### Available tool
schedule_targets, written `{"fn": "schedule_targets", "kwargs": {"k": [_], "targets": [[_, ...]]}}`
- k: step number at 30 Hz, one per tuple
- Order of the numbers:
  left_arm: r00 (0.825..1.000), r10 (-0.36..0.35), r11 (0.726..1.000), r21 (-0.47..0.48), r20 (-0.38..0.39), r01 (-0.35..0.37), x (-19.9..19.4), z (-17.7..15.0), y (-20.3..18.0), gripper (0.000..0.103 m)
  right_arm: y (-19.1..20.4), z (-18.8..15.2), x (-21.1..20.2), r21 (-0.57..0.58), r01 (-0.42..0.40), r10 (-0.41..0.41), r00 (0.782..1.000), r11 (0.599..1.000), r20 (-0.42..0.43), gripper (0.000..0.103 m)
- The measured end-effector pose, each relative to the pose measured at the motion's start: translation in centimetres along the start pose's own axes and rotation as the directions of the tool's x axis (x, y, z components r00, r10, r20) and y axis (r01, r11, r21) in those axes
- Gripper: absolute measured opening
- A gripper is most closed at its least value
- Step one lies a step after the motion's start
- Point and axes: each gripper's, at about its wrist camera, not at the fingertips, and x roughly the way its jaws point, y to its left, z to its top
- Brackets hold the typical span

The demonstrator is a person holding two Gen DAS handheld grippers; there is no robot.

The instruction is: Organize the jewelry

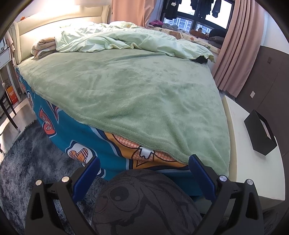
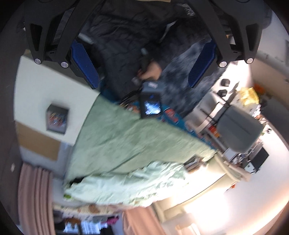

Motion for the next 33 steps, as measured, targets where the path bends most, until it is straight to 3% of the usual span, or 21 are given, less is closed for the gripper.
{"fn": "schedule_targets", "kwargs": {"k": [4, 7, 14, 18, 22, 25, 27, 29, 31, 32, 33], "targets": [[1.000, -0.008, 1.000, -0.007, -0.004, 0.008, 0.1, -0.1, 0.1, 0.095, 2.0, -0.2, 0.0, -0.069, 0.050, -0.047, 0.998, 0.996, 0.035, 0.098], [1.000, -0.011, 1.000, -0.011, -0.006, 0.011, 0.1, -0.1, 0.3, 0.095, 3.2, -0.3, -0.1, -0.113, 0.036, -0.031, 0.999, 0.993, 0.044, 0.098], [1.000, -0.017, 1.000, -0.026, -0.022, 0.017, 0.4, 0.0, 0.7, 0.095, 1.8, -0.8, 1.4, -0.058, 0.005, -0.008, 0.999, 0.998, -0.049, 0.098], [1.000, -0.012, 1.000, -0.009, -0.014, 0.012, 0.3, -0.1, 0.4, 0.095, 2.9, -0.4, 0.2, -0.099, 0.059, -0.054, 0.998, 0.993, 0.045, 0.098], [1.000, -0.016, 1.000, -0.019, -0.009, 0.016, 0.2, -0.1, 0.6, 0.095, 4.1, 0.1, 0.0, -0.121, 0.027, -0.014, 0.994, 0.992, 0.104, 0.098], [1.000, -0.022, 0.999, -0.033, -0.018, 0.022, 0.4, -0.1, 0.8, 0.095, 3.5, 1.0, 2.8, -0.150, -0.012, 0.026, 0.995, 0.989, 0.095, 0.098], [1.000, -0.027, 0.999, -0.031, -0.006, 0.027, 0.2, -0.1, 0.7, 0.095, 0.5, 1.8, 5.7, -0.126, 0.023, -0.009, 0.994, 0.992, 0.109, 0.098], [0.999, -0.032, 0.999, -0.033, -0.004, 0.032, 0.2, -0.2, 0.8, 0.095, -4.6, 3.0, 9.1, -0.072, 0.161, -0.144, 0.969, 0.984, 0.202, 0.098], [0.999, -0.035, 0.999, -0.041, -0.013, 0.034, 0.3, -0.2, 0.9, 0.095, -8.3, 3.8, 12.5, -0.059, 0.410, -0.380, 0.883, 0.910, 0.277, 0.098], [0.999, -0.041, 0.998, -0.047, -0.017, 0.040, 0.3, -0.2, 0.9, 0.095, -10.9, 4.2, 15.3, -0.050, 0.554, -0.519, 0.804, 0.831, 0.292, 0.098], [0.999, -0.048, 0.998, -0.050, -0.019, 0.047, 0.3, -0.3, 1.0, 0.095, -12.6, 4.5, 17.1, -0.046, 0.586, -0.555, 0.788, 0.809, 0.267, 0.097]]}}
